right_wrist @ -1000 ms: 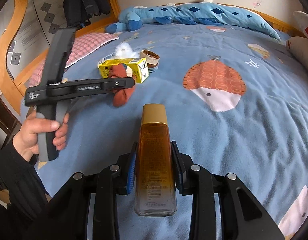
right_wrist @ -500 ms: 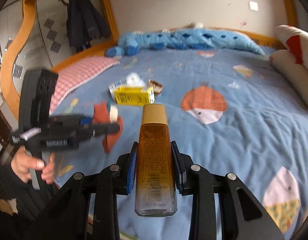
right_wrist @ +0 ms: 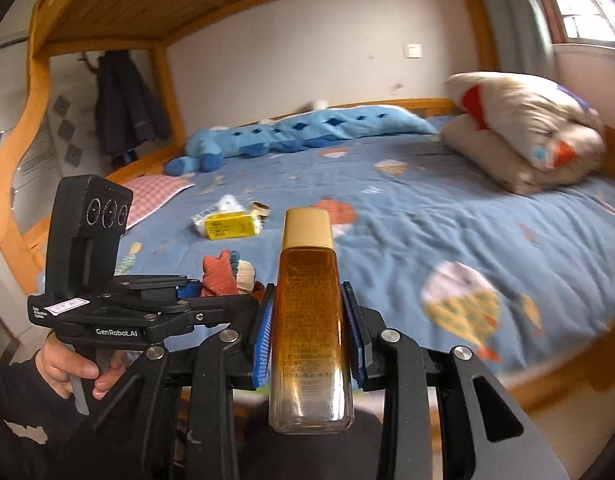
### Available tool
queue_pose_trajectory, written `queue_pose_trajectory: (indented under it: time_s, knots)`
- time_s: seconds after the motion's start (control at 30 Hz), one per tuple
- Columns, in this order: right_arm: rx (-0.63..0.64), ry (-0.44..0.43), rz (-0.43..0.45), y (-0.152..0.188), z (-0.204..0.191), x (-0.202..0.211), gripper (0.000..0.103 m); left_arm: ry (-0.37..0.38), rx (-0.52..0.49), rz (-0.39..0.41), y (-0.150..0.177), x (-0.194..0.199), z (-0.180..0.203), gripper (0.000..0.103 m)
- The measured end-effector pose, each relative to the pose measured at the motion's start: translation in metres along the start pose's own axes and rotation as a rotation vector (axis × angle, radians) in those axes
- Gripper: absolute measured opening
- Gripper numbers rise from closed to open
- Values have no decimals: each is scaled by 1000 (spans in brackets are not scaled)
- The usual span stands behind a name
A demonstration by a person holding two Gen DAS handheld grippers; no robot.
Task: Collect trash
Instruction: 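Carry the perfume bottle and brown sock over the yellow bin, then open both grippers to drop the bottle and sock into the bin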
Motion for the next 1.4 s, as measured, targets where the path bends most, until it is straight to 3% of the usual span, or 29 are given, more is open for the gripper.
queue_pose_trajectory:
  time_s: [0.23,0.57,0.7,0.93,1.23,1.3,1.37,1.4]
  knots:
    - [-71,165,-3,46,22,69,31,131,-116,-136,36,-40,77,40]
    - [-180,337,-42,113,40,153,31,244,-208,-354,97,-95,149,40]
    - [-242,391,-63,143,50,175,31,253,-229,-449,127,-116,163,40]
    - [-330,457,-133,192,64,196,31,240,-272,-547,159,-150,185,40]
    - [-409,463,-210,230,74,200,31,212,-330,-632,188,-178,200,41]
    - [-425,456,-216,235,76,200,34,211,-334,-656,192,-182,200,48]
    - [-465,458,-205,239,81,202,52,203,-341,-656,191,-183,201,85]
    - [-489,466,-184,239,84,207,56,194,-345,-645,190,-183,201,89]
Point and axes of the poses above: each gripper's, at about its wrist camera, not at the fingertips, and x roughly against the way its jaws point, z to its right, y to its underside, the point moved 1 cm from there along -x, roughly the way its jaws point, and after that the axes turned 6 degrees about x, right-handed, at the moved point
